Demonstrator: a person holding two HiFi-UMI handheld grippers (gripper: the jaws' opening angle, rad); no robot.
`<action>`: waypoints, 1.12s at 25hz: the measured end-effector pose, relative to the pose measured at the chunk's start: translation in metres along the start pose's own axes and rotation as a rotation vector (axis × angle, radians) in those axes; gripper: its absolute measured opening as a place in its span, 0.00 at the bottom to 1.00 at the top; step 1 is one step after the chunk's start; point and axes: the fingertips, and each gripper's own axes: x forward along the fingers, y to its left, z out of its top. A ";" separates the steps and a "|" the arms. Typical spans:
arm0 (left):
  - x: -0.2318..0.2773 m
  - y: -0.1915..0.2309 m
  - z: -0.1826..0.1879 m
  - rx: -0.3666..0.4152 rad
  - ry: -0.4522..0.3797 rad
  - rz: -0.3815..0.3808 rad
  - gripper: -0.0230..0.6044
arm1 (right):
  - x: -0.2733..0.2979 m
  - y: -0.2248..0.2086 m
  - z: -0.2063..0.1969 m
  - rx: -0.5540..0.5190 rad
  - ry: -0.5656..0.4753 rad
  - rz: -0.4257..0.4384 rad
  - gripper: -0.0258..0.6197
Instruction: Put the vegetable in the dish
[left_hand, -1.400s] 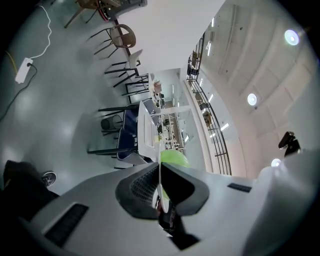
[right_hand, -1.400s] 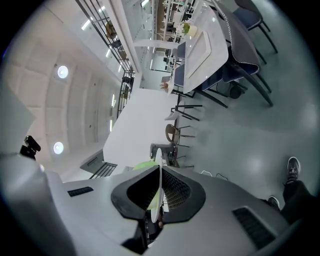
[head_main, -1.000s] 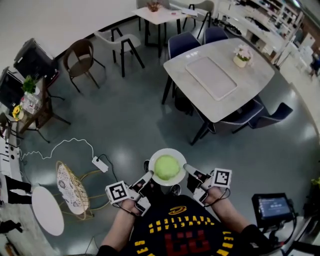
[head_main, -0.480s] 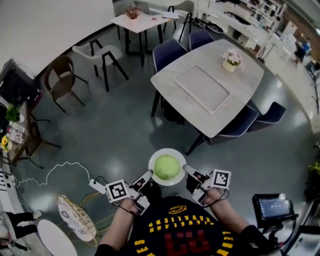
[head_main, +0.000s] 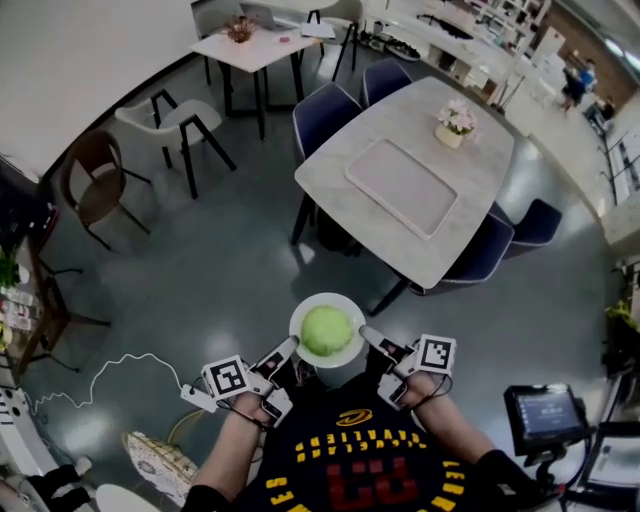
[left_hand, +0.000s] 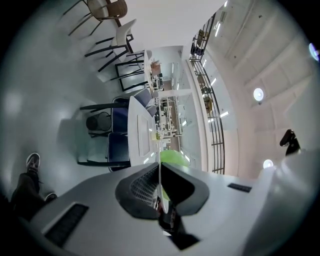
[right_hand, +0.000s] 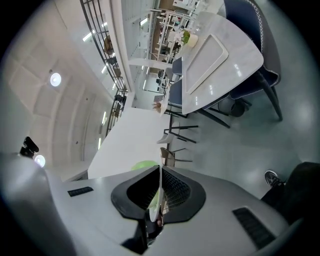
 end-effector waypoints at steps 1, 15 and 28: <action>0.001 0.000 0.005 -0.001 0.007 -0.005 0.06 | 0.004 0.002 0.001 0.005 -0.004 -0.001 0.07; 0.035 0.000 0.065 -0.012 0.007 -0.009 0.06 | 0.057 0.004 0.047 0.022 -0.013 -0.002 0.07; 0.135 -0.012 0.138 0.026 -0.036 0.035 0.06 | 0.112 -0.004 0.163 0.037 0.026 0.030 0.07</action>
